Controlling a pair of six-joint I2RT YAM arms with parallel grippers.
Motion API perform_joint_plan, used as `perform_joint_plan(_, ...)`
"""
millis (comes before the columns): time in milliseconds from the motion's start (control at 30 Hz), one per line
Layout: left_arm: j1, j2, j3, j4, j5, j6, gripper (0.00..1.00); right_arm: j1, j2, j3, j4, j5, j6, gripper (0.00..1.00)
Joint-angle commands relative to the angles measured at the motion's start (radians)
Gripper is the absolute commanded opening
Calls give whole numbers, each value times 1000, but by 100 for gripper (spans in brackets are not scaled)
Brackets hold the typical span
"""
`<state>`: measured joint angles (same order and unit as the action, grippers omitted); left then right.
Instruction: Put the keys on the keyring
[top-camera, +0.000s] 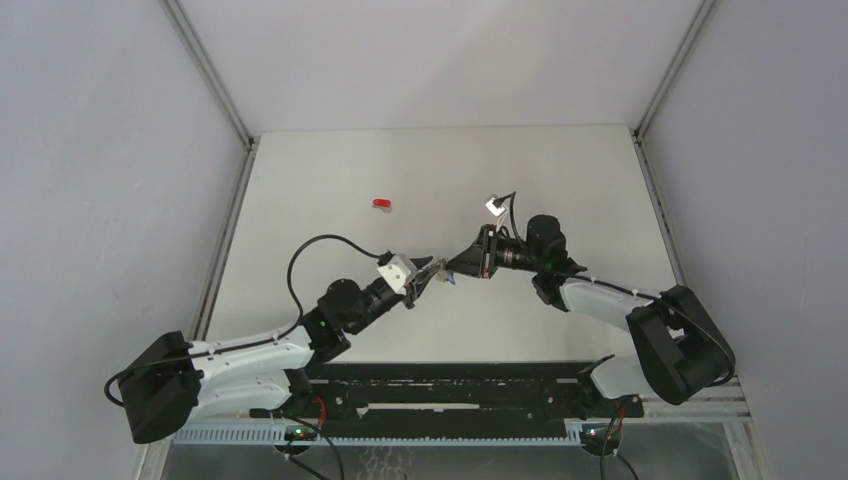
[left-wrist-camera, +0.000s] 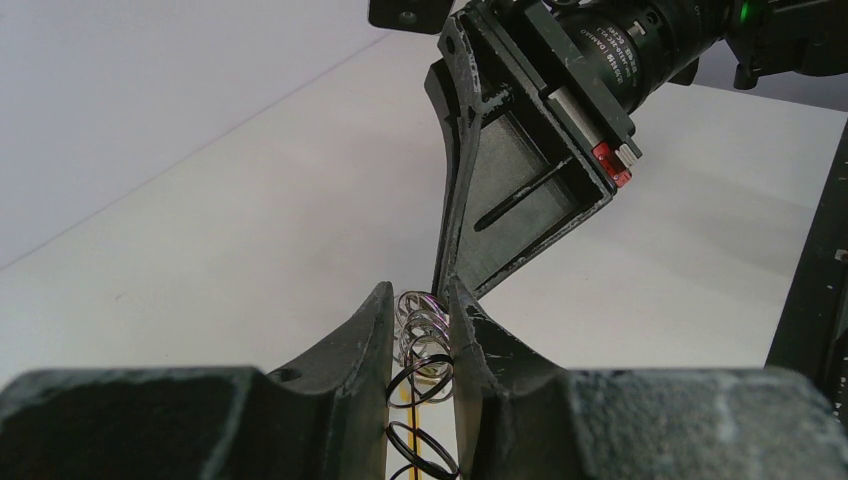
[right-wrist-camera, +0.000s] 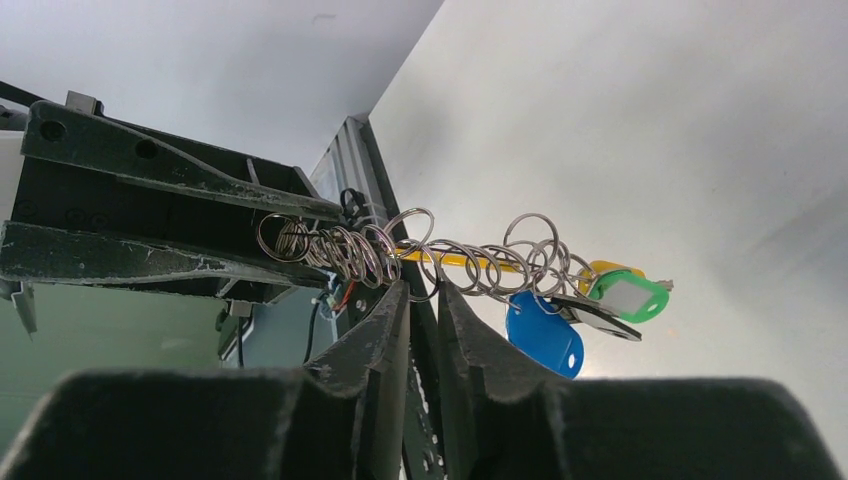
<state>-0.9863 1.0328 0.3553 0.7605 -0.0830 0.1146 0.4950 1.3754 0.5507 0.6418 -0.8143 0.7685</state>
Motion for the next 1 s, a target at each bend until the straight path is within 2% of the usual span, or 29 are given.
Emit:
perform_joint_plan(0, -3, -5, -9, 77, 10, -15, 0, 1, -18, 2, 79, -29, 29, 14)
perform_joint_plan(100, -3, -4, -9, 80, 12, -14, 0, 1, -14, 2, 98, -33, 45, 12)
perform_joint_plan(567, -2, -20, -23, 120, 41, -29, 0, -9, 87, 8, 193, -53, 182, 20)
perform_joint_plan(967, -3, -32, -29, 122, 36, -37, 0, -30, 46, -15, 217, -43, 180, 28)
